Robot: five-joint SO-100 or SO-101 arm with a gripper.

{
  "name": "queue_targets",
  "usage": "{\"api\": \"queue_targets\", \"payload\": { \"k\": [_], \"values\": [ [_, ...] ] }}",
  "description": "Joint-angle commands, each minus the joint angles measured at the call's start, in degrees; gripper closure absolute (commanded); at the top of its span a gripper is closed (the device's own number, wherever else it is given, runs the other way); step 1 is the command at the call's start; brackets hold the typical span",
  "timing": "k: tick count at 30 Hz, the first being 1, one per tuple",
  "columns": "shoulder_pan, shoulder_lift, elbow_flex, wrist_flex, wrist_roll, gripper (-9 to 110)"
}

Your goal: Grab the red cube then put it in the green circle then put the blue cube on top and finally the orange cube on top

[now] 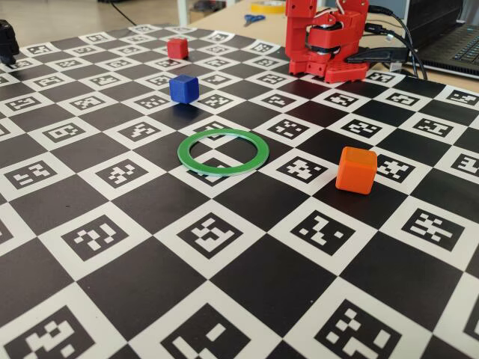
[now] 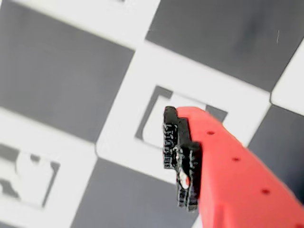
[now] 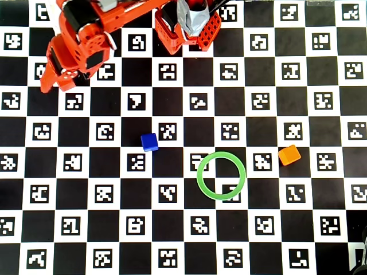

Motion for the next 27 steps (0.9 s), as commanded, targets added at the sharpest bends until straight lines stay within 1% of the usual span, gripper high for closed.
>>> {"api": "queue_targets", "payload": {
  "k": [1, 12, 20, 27],
  "values": [
    [2.46, -0.70, 0.88, -4.39, -1.32, 53],
    [5.62, -7.47, 2.37, -9.14, -4.66, 55],
    [7.29, -8.70, 5.80, -11.69, -7.56, 55],
    [7.56, -8.96, 10.28, -16.17, -9.05, 56]
  ]
}}
